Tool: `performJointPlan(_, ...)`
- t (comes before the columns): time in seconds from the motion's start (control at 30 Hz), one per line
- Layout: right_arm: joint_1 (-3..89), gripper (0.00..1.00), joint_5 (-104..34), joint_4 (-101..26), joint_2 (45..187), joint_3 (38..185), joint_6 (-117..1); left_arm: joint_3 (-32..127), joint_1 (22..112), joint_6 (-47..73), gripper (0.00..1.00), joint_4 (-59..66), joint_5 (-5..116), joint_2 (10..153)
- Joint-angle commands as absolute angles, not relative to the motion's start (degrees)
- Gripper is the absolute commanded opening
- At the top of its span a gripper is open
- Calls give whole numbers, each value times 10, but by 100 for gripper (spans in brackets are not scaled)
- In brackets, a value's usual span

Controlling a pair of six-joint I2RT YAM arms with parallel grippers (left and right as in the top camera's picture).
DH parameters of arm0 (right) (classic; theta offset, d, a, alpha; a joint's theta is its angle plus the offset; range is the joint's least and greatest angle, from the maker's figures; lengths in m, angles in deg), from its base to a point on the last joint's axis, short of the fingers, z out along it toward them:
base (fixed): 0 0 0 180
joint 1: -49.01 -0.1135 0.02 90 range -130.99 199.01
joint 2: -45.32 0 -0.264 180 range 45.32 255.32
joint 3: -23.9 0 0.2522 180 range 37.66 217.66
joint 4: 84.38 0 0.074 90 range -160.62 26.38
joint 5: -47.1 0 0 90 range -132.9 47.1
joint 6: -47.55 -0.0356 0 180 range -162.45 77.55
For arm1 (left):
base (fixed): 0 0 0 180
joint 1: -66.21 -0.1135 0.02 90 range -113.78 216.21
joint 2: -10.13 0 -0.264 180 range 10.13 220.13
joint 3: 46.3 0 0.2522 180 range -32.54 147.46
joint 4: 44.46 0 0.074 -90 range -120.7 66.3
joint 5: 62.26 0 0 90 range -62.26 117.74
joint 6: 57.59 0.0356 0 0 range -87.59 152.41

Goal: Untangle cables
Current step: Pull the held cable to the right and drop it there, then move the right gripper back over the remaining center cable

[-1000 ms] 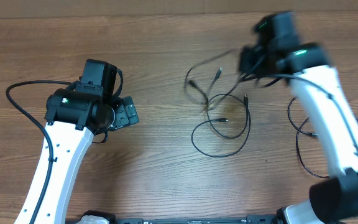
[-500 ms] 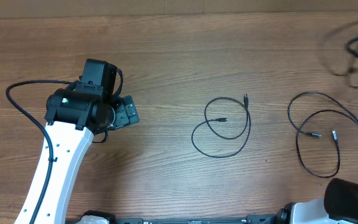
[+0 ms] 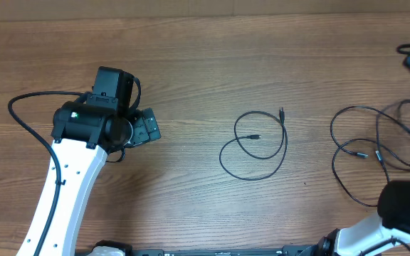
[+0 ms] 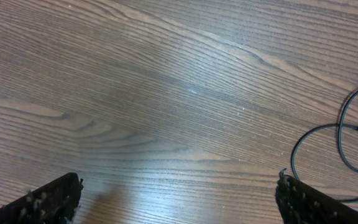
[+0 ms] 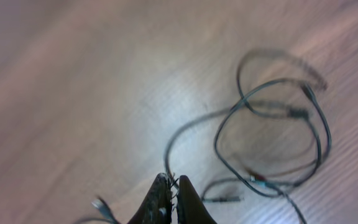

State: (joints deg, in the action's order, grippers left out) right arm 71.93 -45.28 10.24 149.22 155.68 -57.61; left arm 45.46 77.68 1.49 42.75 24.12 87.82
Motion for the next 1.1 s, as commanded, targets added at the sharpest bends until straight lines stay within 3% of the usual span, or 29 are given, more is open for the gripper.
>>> performJointPlan(0.0,723,4,-444,104,1497,1530,-574,455,774,27,100,426,246,880)
performJointPlan(0.1,722,4,-375,106,1495,1531,-565,455,774,27,100,425,246,880)
performJointPlan(0.2,711,15,-227,115,1494,1531,-482,455,774,33,100,424,246,880)
performJointPlan(0.33,680,34,-197,154,1494,1531,-464,455,774,37,100,423,246,880)
performJointPlan(0.47,633,69,-196,188,1494,1531,-460,455,774,37,99,421,246,880)
performJointPlan(0.53,607,77,-196,199,1494,1531,-460,455,774,37,100,418,246,880)
performJointPlan(0.83,460,81,-298,170,1495,1468,-497,455,774,37,100,415,246,880)
performJointPlan(1.07,363,80,-386,47,1496,1333,-562,455,774,37,100,415,246,880)
